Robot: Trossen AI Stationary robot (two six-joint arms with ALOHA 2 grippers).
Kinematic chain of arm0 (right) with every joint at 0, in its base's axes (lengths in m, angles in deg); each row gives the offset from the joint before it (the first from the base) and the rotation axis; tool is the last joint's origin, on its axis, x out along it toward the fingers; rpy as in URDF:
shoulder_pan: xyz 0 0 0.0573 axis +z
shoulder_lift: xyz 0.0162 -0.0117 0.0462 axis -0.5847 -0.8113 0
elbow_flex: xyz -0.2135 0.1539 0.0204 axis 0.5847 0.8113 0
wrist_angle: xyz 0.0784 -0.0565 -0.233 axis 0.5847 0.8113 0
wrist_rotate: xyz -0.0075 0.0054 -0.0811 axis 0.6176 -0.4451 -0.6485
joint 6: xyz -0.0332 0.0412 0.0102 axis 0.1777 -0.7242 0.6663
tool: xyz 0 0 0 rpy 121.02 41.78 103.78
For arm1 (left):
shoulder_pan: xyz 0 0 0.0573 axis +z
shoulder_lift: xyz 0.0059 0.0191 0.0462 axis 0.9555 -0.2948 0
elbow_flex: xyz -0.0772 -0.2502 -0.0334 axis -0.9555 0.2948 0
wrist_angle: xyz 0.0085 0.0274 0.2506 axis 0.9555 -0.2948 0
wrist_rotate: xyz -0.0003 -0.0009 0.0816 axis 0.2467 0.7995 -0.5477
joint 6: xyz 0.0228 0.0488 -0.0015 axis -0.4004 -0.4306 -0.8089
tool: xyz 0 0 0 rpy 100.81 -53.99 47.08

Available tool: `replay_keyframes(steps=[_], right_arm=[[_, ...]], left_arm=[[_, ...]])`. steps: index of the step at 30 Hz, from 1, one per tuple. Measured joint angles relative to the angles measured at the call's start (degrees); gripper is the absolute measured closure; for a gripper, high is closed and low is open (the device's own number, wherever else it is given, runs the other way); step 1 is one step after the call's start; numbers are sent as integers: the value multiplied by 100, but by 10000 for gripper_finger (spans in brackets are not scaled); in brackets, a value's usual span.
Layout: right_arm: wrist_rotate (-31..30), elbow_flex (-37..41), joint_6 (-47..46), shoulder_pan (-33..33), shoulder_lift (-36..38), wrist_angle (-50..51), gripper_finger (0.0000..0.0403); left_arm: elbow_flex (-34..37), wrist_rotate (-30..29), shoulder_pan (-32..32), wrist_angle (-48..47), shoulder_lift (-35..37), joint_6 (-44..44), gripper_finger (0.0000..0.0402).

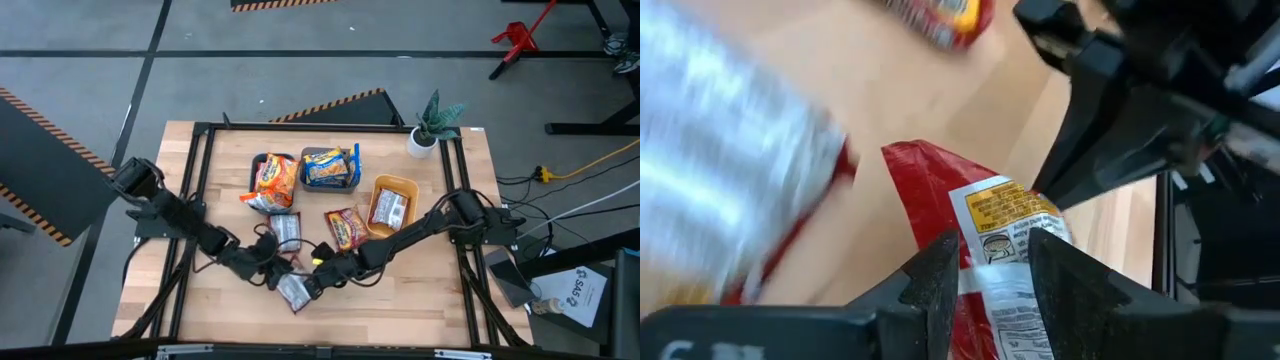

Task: Sort Maruchan noodles
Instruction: Put the red noodle pack into the yellow bin

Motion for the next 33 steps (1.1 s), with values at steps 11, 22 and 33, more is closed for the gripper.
replay_keyframes(steps=[11, 22, 33], right_arm=[[-672, -12, 356, 139, 730, 1545, 403], [-132, -29, 1392, 273, 822, 1541, 264], [-757, -20, 1483, 304, 718, 1516, 160]], left_arm=[[-715, 861, 762, -281, 7, -1491, 283], [-780, 1322, 694, -1124, 9, -1891, 284], [-384, 287, -243, -1146, -44, -2028, 327]])
